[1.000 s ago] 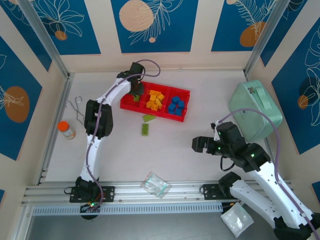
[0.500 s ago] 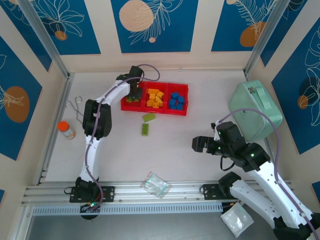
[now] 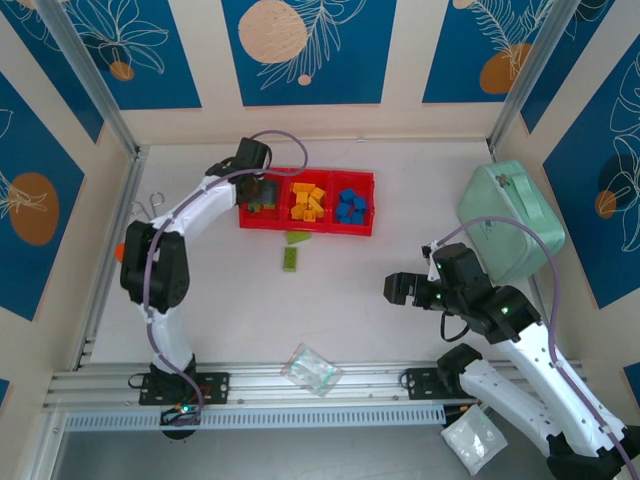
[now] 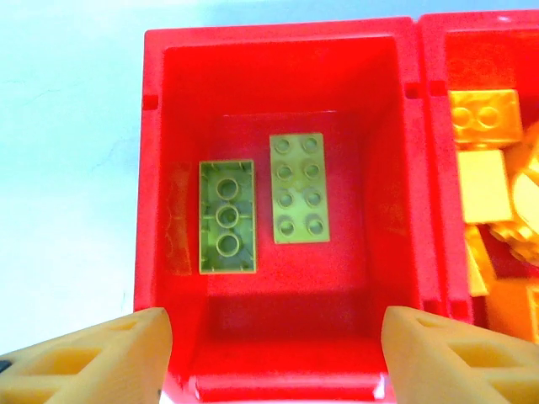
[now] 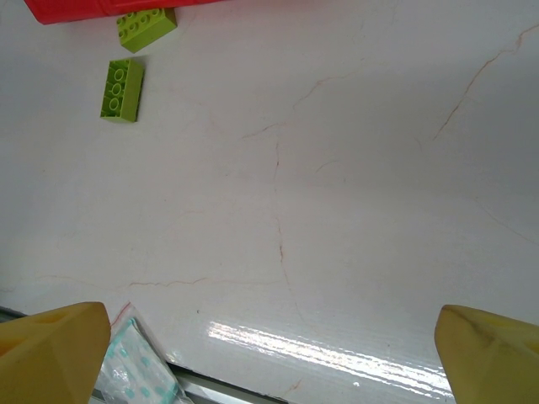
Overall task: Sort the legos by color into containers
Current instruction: Place the lego in the container, then pick up the lego from the center of the table.
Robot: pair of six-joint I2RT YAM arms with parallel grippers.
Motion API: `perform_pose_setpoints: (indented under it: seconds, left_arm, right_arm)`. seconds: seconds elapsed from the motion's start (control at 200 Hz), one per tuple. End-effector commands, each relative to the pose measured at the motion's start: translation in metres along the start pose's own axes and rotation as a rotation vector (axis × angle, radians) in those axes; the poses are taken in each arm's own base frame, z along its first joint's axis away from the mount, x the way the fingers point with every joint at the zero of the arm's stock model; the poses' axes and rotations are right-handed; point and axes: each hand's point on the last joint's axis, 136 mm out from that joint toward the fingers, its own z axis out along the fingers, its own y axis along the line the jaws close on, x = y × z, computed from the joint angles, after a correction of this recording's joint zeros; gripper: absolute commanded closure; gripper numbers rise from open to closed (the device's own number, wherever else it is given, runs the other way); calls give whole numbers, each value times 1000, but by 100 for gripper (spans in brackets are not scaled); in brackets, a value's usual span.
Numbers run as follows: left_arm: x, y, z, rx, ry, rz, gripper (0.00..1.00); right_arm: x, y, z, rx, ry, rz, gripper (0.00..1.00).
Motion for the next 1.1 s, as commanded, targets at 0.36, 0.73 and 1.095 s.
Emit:
perform_pose_setpoints:
  seconds: [0.36, 0.73, 1.095]
  left_arm:
    - [115, -66, -52, 174, 56, 9, 14]
    - [167, -85, -29, 125, 151, 32, 0]
    - [174, -91, 1, 69, 198, 34, 23]
  right_arm:
    - [2, 5, -3, -17, -1, -15, 1]
    - [2, 6, -3, -21, 1, -18, 1]
    - [2, 7, -4, -27, -3, -23, 1]
